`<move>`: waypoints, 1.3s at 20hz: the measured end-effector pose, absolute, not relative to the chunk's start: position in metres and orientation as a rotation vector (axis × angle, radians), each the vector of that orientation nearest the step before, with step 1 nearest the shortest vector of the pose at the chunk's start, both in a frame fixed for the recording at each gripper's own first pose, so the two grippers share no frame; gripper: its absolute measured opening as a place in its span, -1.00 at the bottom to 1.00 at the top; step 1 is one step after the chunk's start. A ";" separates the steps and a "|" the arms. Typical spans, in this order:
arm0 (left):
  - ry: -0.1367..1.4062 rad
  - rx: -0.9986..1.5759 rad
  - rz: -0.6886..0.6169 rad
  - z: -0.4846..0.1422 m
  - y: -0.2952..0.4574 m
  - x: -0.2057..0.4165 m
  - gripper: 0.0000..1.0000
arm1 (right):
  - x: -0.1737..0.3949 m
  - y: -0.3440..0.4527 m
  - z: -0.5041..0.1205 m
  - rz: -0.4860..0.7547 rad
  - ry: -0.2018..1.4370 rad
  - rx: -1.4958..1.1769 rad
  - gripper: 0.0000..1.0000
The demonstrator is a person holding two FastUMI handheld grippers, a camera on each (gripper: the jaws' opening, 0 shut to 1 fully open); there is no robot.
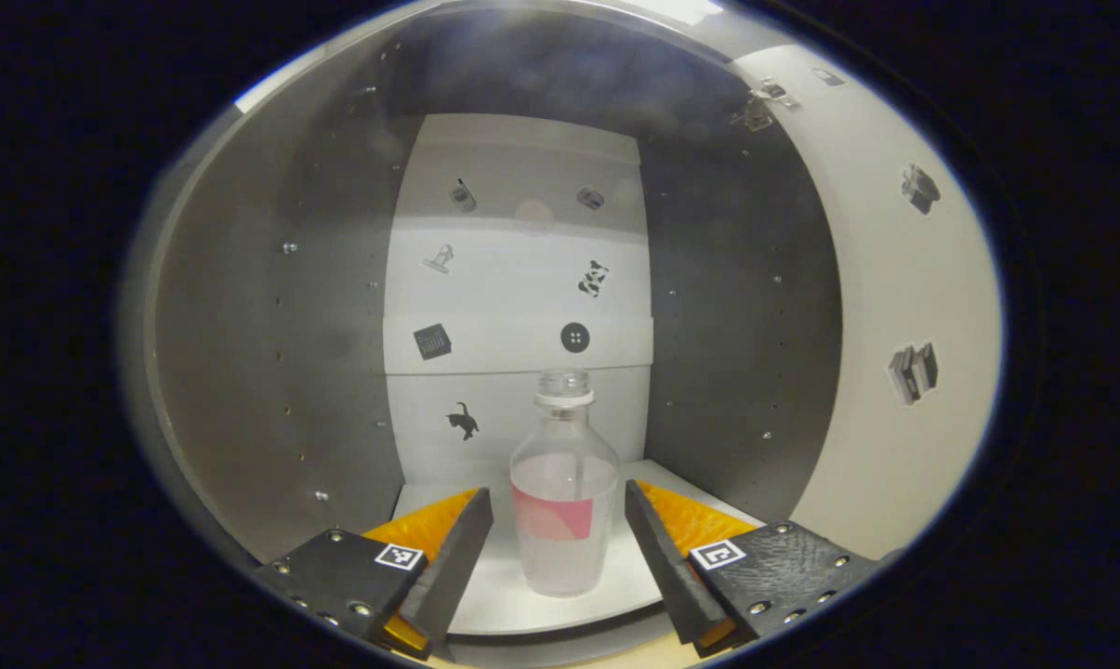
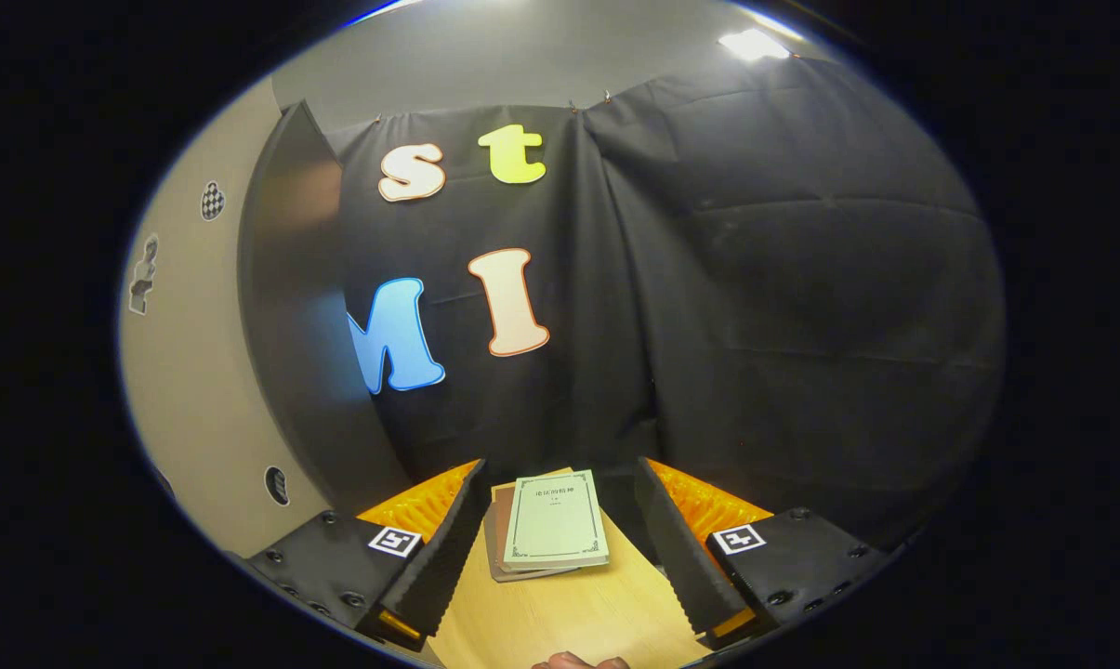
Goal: Open the cabinet door with the right hand, grasp the bottle in the cabinet with the left hand and place it on the coaster, then close the cabinet door with the right hand.
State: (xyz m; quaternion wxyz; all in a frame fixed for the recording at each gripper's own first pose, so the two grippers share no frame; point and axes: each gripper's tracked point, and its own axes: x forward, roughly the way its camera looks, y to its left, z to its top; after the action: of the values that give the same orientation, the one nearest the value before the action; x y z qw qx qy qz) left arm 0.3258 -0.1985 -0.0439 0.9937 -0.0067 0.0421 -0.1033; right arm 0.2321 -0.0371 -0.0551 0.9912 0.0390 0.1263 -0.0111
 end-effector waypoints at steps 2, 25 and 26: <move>0.083 -0.017 -0.226 -0.046 -0.201 0.332 0.73 | 0.240 -0.034 -0.057 -0.017 0.256 0.082 0.96; 0.070 -0.001 -0.262 -0.047 -0.205 0.341 0.43 | 0.252 -0.033 -0.077 -0.032 0.307 0.092 0.95; 0.056 0.001 -0.263 -0.043 -0.205 0.334 0.43 | 0.251 -0.031 -0.076 -0.025 0.300 0.095 0.95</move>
State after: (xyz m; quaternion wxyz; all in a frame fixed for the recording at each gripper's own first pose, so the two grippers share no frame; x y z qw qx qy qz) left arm 0.3341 -0.2048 -0.0427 0.9910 0.0003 0.0280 -0.1311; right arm 0.2513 -0.0313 -0.0755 0.9876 0.0475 0.1494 -0.0124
